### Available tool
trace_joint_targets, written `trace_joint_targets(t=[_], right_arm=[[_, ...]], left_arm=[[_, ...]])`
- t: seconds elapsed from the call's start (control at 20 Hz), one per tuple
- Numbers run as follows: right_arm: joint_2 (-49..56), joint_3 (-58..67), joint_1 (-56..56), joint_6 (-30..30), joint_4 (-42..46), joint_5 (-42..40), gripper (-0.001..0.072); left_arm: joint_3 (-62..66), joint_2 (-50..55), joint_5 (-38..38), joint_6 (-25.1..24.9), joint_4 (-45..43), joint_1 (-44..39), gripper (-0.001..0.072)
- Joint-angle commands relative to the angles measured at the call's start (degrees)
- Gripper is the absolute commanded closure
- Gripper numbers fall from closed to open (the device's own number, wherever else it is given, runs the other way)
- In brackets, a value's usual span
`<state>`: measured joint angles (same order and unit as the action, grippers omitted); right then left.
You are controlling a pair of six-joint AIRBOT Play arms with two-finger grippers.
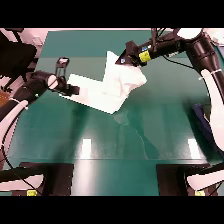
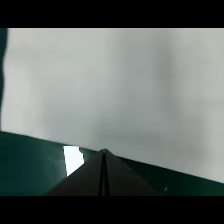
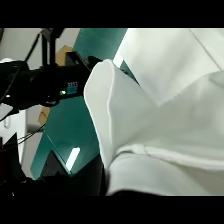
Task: Fold the shirts.
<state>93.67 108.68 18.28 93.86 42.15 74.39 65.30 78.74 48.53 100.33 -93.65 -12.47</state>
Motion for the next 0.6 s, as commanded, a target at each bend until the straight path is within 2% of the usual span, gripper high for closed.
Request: trace_joint_targets(t=[0.0, 0.25, 0.3, 0.4, 0.55], right_arm=[[-0.3, 0.0, 0.8, 11.6, 10.6, 1.4, 0.0687], [-0.9, 0.0, 0.9, 23.5, 22.5, 6.8, 0.0687], [-1.3, 0.0, 1.4, 24.3, 22.6, 6.6, 0.0687], [-2.4, 0.0, 1.9, 25.4, 24.3, 6.4, 0.0688], [-4.5, 0.0, 2.0, 26.7, 30.4, 7.1, 0.0687]], left_arm=[[0.0, 0.0, 1.6, -0.7, -2.5, 7.1, 0.0687], [0.0, 0.4, -1.6, -2.9, -2.3, 12.5, 0.0687], [0.0, 0.7, -2.3, -3.1, -1.7, 12.5, 0.0687], [0.0, 1.8, -4.0, -7.4, 1.4, 11.6, 0.0687], [0.0, 4.6, -4.9, -9.4, 2.1, 9.7, 0.0687]])
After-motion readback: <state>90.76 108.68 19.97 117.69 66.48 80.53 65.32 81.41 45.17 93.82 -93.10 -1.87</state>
